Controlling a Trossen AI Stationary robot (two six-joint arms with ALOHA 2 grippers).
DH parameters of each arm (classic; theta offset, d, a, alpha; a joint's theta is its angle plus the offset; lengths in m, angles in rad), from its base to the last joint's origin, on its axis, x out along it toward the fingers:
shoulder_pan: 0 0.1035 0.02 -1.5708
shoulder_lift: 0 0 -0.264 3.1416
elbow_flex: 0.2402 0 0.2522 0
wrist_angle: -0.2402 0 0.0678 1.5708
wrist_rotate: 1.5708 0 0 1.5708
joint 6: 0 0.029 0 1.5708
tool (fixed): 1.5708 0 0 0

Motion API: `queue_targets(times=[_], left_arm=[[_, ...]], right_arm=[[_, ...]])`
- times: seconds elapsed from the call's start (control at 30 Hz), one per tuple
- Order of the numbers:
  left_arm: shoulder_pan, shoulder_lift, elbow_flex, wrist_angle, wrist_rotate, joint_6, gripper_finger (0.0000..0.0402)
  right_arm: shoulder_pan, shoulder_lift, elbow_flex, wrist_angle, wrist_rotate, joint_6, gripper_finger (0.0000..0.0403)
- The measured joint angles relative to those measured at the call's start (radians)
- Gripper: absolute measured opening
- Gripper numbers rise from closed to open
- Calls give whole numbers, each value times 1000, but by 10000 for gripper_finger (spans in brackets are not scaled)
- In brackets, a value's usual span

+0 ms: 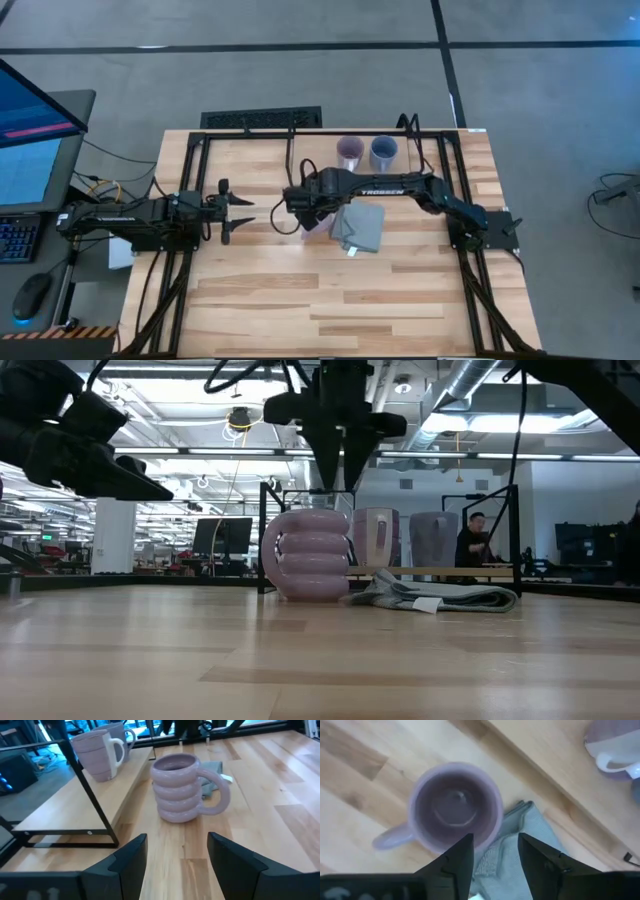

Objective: Stack small to large cups/mugs on shelf
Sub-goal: Put the purple mug on the shelf

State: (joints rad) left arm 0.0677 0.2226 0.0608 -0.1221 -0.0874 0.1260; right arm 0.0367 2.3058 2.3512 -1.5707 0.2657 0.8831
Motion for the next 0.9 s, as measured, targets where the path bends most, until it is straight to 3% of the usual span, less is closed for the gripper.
queue_targets(times=[0.27, 0.4, 0.6, 0.83, 0.9], left_arm=[[0, 0, 17, -25, -25, 8, 199], [0, 0, 36, -56, -26, 5, 199], [0, 0, 40, -120, -26, 0, 199], [0, 0, 42, -129, -25, 23, 199], [0, 0, 42, -125, -25, 29, 199]], right_arm=[[46, -26, -1, 0, 112, -122, 160], [43, -72, -23, 1, 223, -159, 149], [32, -212, -135, -1, 315, -49, 130], [34, -350, -352, 17, 315, 128, 119], [33, -368, -414, 99, 304, 183, 118]])
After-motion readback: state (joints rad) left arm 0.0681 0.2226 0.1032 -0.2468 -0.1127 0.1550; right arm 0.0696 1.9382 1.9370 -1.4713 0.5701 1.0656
